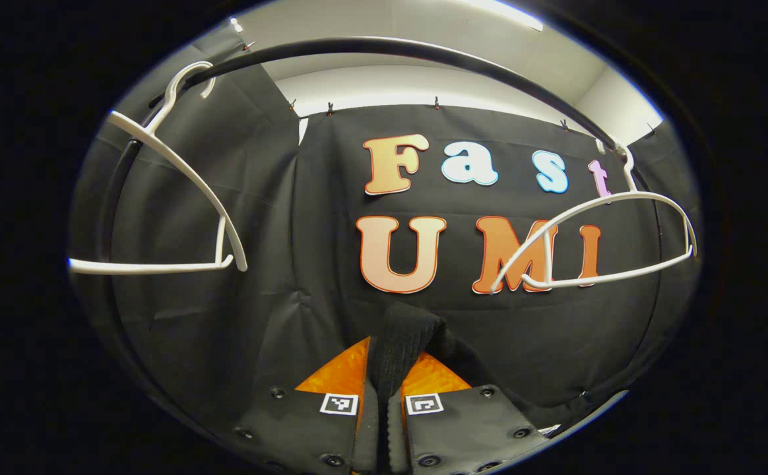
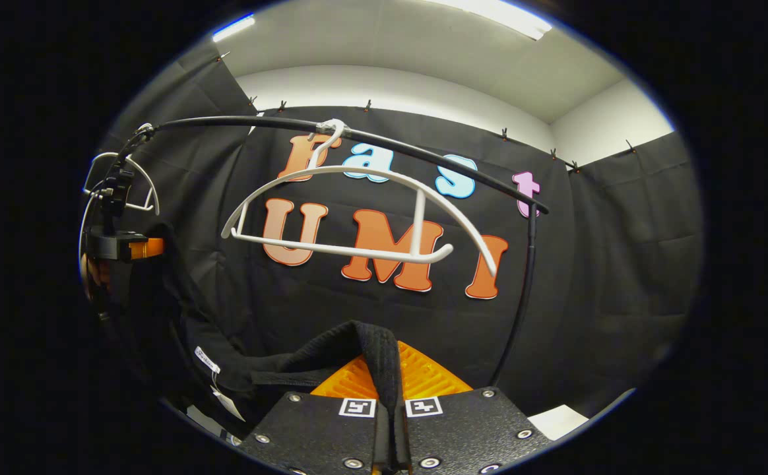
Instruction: Grasp the clothes on the hanger with both hands and then place them into the laundry hamper below.
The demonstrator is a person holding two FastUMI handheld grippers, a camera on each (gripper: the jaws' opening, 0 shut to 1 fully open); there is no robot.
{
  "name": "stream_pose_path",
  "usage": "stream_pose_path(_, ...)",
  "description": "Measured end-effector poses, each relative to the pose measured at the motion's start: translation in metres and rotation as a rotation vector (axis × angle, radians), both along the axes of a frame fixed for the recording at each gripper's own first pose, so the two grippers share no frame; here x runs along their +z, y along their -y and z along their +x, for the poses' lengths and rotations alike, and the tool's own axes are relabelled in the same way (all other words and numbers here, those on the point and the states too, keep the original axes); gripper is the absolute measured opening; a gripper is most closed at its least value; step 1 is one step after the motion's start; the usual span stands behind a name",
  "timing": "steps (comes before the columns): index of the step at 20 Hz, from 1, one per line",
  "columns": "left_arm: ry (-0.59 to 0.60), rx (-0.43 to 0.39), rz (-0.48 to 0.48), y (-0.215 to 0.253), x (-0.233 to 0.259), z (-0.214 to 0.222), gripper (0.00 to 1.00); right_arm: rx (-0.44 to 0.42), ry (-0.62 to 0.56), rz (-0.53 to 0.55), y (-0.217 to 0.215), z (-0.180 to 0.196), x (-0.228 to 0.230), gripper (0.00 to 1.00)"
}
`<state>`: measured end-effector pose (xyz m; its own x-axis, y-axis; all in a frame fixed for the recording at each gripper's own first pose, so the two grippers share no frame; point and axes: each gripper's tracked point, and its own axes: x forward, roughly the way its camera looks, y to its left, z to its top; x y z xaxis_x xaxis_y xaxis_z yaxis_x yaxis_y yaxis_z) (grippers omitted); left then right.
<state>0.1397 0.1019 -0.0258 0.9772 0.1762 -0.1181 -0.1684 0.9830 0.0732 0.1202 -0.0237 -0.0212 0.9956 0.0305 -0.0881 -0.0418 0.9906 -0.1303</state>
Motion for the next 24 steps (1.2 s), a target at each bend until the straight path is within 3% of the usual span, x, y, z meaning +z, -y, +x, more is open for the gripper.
stream_pose_path(7,-0.122,-0.099,0.01,0.038,-0.055,-0.027,0.13,0.105,-0.072,0.026,-0.051,-0.01,-0.035,0.02)
stream_pose_path(13,-0.257,-0.135,-0.048,0.068,-0.114,-0.057,0.13,0.142,-0.192,0.087,-0.084,-0.029,-0.085,0.04)
stream_pose_path(24,-0.533,-0.193,-0.024,0.087,-0.234,-0.114,0.13,0.168,-0.53,0.106,-0.11,-0.066,-0.23,0.05)
